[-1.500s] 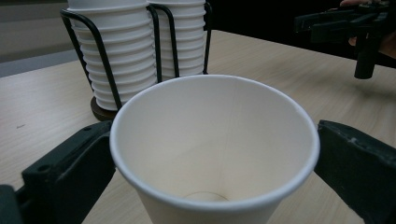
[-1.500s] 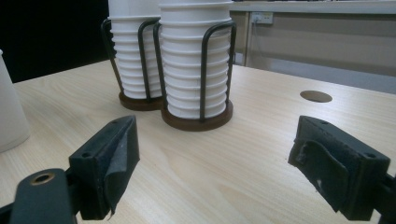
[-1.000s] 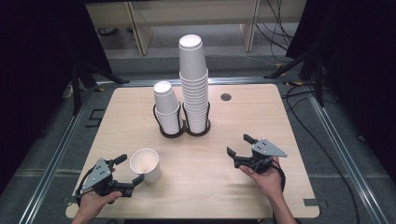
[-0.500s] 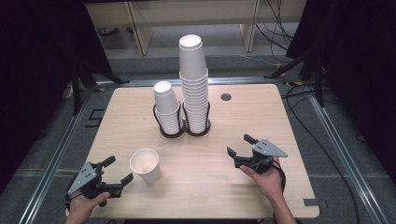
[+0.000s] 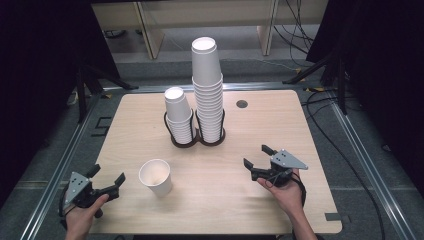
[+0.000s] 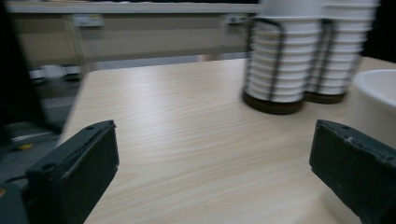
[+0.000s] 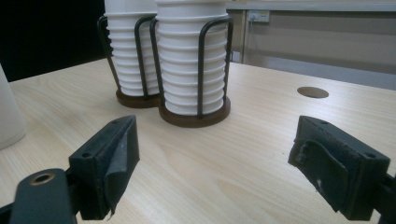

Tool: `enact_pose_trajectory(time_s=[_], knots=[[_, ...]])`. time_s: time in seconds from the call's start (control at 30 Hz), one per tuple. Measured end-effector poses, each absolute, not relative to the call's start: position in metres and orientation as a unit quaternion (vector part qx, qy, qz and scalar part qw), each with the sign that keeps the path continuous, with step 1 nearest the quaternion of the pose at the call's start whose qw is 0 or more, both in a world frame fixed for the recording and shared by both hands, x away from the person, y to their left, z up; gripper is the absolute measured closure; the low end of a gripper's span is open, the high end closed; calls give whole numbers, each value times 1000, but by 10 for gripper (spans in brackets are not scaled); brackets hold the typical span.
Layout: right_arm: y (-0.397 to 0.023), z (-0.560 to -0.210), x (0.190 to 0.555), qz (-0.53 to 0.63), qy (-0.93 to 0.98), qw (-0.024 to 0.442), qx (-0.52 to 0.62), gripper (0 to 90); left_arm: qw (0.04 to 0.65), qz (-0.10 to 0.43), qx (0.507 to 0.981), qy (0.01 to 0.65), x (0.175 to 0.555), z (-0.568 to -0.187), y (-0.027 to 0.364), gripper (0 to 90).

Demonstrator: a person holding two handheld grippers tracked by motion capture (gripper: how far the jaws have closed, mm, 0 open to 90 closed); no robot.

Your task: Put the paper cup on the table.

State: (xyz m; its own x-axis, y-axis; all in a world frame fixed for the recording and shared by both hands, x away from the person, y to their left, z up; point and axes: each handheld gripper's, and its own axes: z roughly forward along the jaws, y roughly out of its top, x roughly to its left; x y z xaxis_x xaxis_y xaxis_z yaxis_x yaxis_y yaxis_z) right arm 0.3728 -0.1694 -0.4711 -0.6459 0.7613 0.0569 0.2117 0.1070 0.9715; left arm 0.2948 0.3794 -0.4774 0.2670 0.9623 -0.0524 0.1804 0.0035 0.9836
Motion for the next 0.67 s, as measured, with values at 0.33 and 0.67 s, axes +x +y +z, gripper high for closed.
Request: enact_pose_trajectory(time_s=[0.33, 0.67], knots=[[-169, -474, 371, 569, 698, 249, 356, 152, 460, 433, 571, 524, 297, -480, 378, 14], [-172, -477, 369, 572, 693, 254, 358, 153, 468, 426, 561, 533, 299, -484, 376, 18]])
